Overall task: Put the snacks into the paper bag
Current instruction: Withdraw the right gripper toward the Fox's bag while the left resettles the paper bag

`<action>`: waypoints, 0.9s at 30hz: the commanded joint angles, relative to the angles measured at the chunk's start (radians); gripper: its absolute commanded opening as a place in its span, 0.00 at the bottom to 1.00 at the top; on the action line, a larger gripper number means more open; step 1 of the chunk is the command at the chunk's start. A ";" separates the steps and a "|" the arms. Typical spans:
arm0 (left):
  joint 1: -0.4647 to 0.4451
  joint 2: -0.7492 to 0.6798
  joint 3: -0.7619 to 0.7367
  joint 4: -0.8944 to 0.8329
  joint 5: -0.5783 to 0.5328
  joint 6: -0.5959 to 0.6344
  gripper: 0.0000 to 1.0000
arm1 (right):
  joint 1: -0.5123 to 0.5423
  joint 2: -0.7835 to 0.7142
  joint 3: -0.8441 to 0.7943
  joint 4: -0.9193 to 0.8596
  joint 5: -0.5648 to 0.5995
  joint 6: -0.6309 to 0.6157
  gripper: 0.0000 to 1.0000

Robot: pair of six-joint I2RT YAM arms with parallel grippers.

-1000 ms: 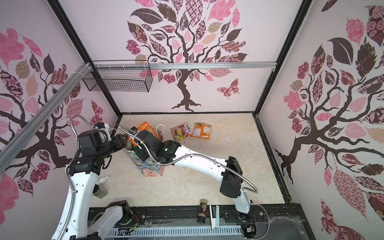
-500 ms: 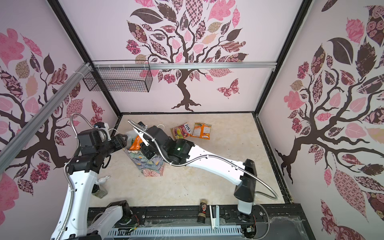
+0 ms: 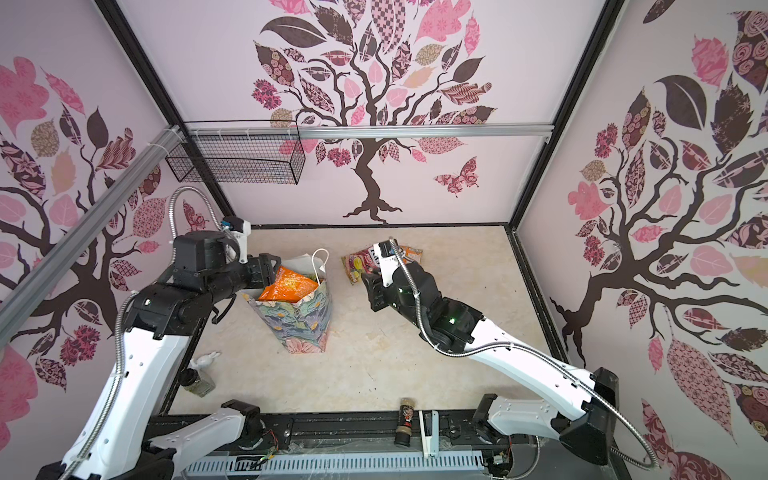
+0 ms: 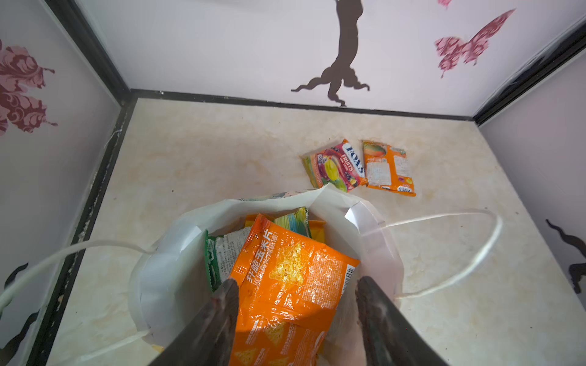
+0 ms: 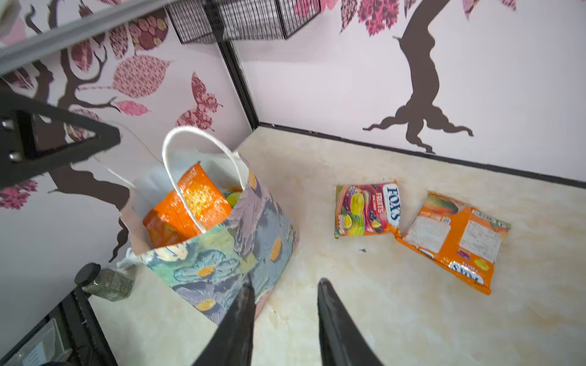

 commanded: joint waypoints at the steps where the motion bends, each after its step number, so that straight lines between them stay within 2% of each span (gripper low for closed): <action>1: -0.058 0.082 0.035 -0.070 -0.069 0.027 0.60 | -0.043 -0.060 -0.029 -0.028 0.016 0.024 0.36; 4: -0.062 0.129 0.019 -0.043 -0.014 0.019 0.53 | -0.084 -0.109 -0.079 0.003 -0.018 0.037 0.36; 8: -0.061 0.169 0.003 0.007 -0.056 -0.003 0.46 | -0.100 -0.126 -0.097 0.004 -0.022 0.030 0.36; 11: -0.060 0.189 -0.009 0.023 -0.096 -0.003 0.45 | -0.105 -0.125 -0.106 0.004 -0.038 0.024 0.33; 17: -0.054 0.199 -0.073 0.071 -0.154 -0.033 0.43 | -0.113 -0.122 -0.122 0.023 -0.062 0.026 0.33; 27: -0.024 0.245 -0.151 0.170 -0.112 -0.080 0.42 | -0.119 -0.119 -0.131 0.034 -0.075 0.025 0.33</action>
